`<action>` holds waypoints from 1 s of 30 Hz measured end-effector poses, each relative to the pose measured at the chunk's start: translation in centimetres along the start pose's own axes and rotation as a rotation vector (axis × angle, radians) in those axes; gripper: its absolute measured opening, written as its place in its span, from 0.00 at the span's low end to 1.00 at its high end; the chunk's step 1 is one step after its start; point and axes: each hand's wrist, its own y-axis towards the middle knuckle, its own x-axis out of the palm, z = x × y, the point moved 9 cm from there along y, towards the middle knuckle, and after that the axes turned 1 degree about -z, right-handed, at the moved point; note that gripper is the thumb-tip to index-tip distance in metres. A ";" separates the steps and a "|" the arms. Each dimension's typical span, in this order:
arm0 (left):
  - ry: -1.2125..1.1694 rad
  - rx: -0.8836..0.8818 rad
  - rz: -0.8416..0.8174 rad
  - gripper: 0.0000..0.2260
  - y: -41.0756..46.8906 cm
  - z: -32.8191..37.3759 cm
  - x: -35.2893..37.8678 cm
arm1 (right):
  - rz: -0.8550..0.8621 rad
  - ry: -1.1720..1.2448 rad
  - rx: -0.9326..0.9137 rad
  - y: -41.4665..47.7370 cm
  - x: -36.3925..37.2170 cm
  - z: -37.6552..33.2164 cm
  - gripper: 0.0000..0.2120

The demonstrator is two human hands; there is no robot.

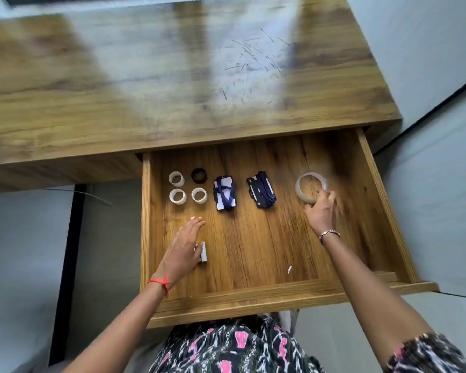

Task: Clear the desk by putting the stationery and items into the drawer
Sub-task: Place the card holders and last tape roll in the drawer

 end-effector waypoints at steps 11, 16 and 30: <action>0.091 0.083 -0.109 0.27 -6.8 1.8 3.8 | -0.305 -0.071 -0.359 -15.2 3.0 -0.5 0.18; 0.050 0.003 -0.198 0.36 -9.5 1.1 6.0 | -0.203 -0.193 -0.523 -18.8 3.6 1.2 0.18; 0.157 -0.075 -0.134 0.31 -9.3 1.1 5.8 | -0.067 -0.330 -0.618 -18.8 3.3 -0.1 0.16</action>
